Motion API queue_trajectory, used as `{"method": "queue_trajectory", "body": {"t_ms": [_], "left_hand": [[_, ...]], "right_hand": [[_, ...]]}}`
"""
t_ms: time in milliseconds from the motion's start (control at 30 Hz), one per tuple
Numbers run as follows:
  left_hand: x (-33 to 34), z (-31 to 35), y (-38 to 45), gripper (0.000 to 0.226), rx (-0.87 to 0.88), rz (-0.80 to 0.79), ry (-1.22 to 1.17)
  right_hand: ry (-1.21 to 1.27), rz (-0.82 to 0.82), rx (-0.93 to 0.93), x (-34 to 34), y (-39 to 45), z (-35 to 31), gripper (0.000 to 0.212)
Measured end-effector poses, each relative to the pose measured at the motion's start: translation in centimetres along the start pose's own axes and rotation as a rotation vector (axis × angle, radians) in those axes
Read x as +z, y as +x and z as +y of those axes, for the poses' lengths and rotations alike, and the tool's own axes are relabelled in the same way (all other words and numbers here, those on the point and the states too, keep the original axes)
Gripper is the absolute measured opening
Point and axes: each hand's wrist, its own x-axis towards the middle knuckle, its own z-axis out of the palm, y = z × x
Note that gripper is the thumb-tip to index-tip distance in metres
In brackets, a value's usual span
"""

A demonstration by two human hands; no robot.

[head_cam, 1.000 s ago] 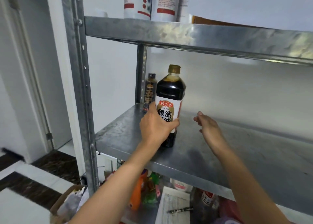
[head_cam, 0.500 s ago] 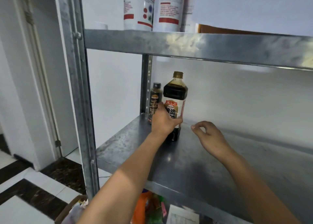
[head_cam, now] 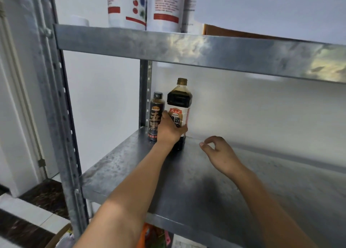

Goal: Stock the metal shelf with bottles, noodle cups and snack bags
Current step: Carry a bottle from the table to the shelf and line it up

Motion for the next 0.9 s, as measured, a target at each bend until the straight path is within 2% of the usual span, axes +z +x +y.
{"method": "queue_trajectory", "body": {"t_ms": [200,300,367,467,600,767,900], "left_hand": [[-0.3,-0.2,0.5,0.088,-0.021,-0.103,0.017],[-0.8,-0.2,0.0,0.101,-0.058,-0.189,0.112],[-1.2,-0.5,-1.3,0.099,-0.027,-0.181,0.18],[-2.1,-0.5,-3.9,0.083,0.109,-0.169,0.32],[-3.3,0.2,-7.5,0.064,0.374,-0.248,0.41],[-4.3,0.8,-11.6,0.057,0.643,-0.43,0.493],[-5.1,0.7,-16.5,0.057,0.794,-0.509,0.425]], "right_hand": [[0.016,0.017,0.005,-0.3,-1.5,0.7,0.036],[-0.009,0.029,0.017,-0.4,-2.3,1.1,0.041],[-0.016,0.043,0.004,-0.4,-3.0,1.1,0.046],[-0.011,0.064,0.005,-0.4,-4.3,0.9,0.051],[-0.033,0.118,0.046,0.4,-6.9,0.1,0.054],[-0.094,0.21,0.12,0.9,-12.2,-1.0,0.056],[-0.098,0.324,0.217,1.6,-18.3,-1.6,0.054]]}}
